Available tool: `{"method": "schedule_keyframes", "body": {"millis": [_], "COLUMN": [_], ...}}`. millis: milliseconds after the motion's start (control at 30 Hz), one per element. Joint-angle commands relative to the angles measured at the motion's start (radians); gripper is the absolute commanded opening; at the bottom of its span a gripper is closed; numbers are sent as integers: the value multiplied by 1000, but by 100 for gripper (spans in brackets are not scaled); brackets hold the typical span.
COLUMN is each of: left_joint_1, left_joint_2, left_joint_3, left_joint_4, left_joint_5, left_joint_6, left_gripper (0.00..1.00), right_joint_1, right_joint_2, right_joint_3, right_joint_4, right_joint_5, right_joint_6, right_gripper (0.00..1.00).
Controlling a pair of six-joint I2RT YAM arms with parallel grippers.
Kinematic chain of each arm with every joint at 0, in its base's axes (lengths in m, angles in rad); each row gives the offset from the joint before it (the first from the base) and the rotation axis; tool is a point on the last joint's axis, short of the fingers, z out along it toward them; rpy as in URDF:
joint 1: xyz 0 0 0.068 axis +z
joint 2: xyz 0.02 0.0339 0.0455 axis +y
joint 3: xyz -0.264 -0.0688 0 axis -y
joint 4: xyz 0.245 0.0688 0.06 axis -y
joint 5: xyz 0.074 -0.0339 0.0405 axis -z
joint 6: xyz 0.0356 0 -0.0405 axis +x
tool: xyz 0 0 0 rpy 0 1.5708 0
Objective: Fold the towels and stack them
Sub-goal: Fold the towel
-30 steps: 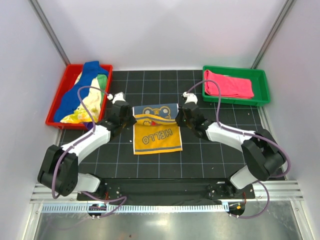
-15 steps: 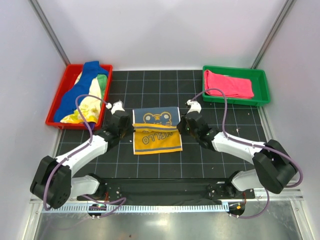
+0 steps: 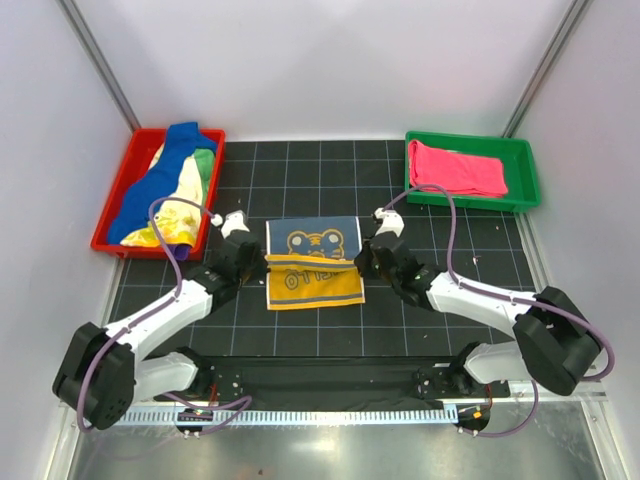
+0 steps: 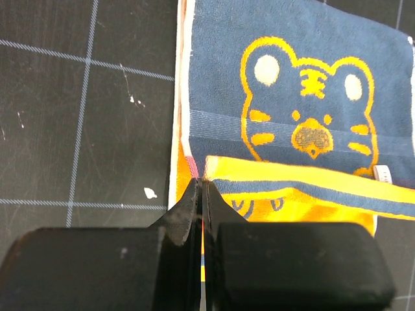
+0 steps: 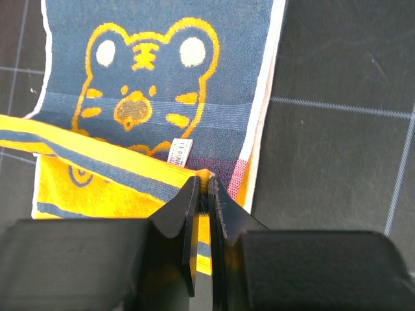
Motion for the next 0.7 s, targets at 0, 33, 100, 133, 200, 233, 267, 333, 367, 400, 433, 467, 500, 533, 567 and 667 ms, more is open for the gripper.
{"method": "schedule_keyframes", "body": {"millis": [0,33,100,133,200,233,267,333,367,400,433,467,500,533,567,667], "left_joint_1": [-11,-17,-20,-22,-22,-23,-23,-25,-26,-25,-26,-26,-26,-28,-28,-30], "left_joint_2": [-48,-54,-66,-71,-88,-94,-100,-116,-120,-126,-131,-129,-128,-128,-129,-143], "left_joint_3": [-9,-11,-18,-20,-25,-25,-26,-31,-32,-34,-34,-34,-34,-34,-37,-42], "left_joint_4": [1,-6,-10,-24,-30,-38,-39,-50,-55,-55,-58,-61,-67,-71,-75,-76], "left_joint_5": [-27,-28,-33,-36,-44,-44,-44,-50,-53,-53,-52,-47,-44,-39,-39,-48], "left_joint_6": [-10,-10,-11,-13,-13,-16,-18,-18,-16,-16,-15,-16,-16,-19,-21,-27], "left_gripper": [0,0,0,0,0,0,0,0,0,0,0,0,0,0,0,0], "right_joint_1": [13,15,19,24,32,42,44,50,55,56,59,62,64,68,73,78], "right_joint_2": [-48,-48,-48,-49,-57,-61,-66,-83,-89,-97,-107,-109,-112,-115,-118,-129], "right_joint_3": [-18,-19,-26,-27,-35,-36,-35,-35,-38,-36,-35,-35,-36,-36,-36,-41], "right_joint_4": [12,9,4,4,6,-4,-7,-17,-22,-25,-28,-36,-37,-40,-45,-50], "right_joint_5": [57,57,61,64,71,81,86,98,107,107,110,112,112,112,115,127], "right_joint_6": [21,19,24,24,30,33,33,36,36,35,35,36,38,39,39,44], "right_gripper": [1,1,1,1,1,1,1,1,1,1,1,1,1,1,1,1]}}
